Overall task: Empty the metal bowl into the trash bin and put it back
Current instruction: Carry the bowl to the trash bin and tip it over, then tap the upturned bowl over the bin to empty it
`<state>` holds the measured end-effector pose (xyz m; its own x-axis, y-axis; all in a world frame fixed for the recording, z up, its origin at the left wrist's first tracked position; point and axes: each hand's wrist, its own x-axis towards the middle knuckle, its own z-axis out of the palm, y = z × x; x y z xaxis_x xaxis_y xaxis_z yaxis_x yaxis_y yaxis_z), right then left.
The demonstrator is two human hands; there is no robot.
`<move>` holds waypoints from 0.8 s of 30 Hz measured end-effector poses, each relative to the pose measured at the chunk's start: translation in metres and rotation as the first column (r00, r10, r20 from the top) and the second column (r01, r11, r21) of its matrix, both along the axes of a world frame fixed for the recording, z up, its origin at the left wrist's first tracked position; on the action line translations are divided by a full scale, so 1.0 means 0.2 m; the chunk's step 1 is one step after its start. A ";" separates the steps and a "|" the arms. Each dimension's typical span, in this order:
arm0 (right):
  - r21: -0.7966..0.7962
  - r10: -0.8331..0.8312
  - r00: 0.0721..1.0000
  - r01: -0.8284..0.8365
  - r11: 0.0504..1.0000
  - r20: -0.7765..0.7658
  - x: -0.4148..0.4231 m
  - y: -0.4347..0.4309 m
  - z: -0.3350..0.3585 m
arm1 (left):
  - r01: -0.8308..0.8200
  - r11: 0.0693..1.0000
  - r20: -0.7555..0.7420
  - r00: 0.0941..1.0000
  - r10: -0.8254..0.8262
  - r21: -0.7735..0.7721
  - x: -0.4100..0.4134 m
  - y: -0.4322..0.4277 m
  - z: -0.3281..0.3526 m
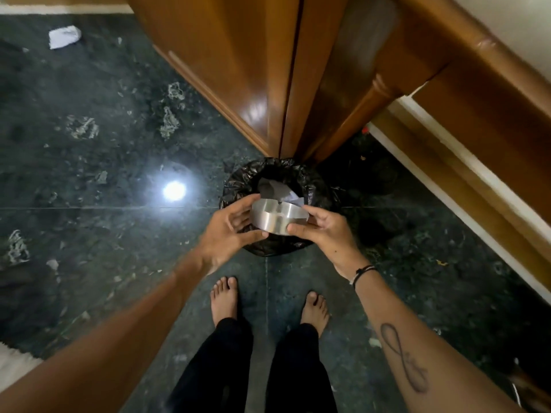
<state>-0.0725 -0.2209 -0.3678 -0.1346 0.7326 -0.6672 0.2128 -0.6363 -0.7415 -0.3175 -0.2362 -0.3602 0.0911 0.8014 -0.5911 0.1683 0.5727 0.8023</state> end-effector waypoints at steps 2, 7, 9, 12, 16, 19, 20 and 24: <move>-0.060 0.000 1.000 -0.001 0.998 -0.016 0.00 0.05 -0.03 | -0.028 1.000 0.001 1.000 0.028 0.000 0.01 0.01 -0.01; -0.175 0.011 0.998 -0.021 0.984 -0.061 -0.01 0.17 -0.10 | -0.059 0.998 0.022 0.998 0.059 0.012 0.01 0.05 -0.08; -0.198 0.005 0.998 -0.016 0.980 -0.059 0.00 0.21 -0.12 | -0.053 0.998 0.010 0.999 0.053 0.012 0.03 0.07 -0.12; -0.205 -0.015 1.000 0.014 0.979 -0.005 0.01 0.25 -0.15 | -0.058 0.997 -0.008 0.998 0.059 0.052 0.06 0.12 -0.18; -0.203 -0.032 0.998 0.040 0.978 0.046 0.01 0.28 -0.19 | -0.012 0.994 -0.045 0.999 0.017 0.112 0.07 0.17 -0.26; -0.187 -0.040 0.994 0.058 0.981 0.099 0.00 0.29 -0.23 | -0.008 0.993 -0.076 0.997 0.018 0.120 0.07 0.19 -0.30; -0.172 -0.036 0.992 0.056 0.984 0.120 -0.01 0.29 -0.24 | -0.017 0.992 -0.087 0.996 0.028 0.122 0.07 0.19 -0.32; -0.124 0.027 0.976 0.000 0.992 0.214 -0.03 0.29 -0.25 | -0.060 0.995 -0.085 0.994 0.067 0.084 0.06 0.22 -0.35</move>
<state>-0.0782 -0.1637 -0.4178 0.0122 0.6422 -0.7664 0.3680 -0.7156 -0.5937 -0.3059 -0.1920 -0.4294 -0.0110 0.8498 -0.5270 0.2053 0.5177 0.8306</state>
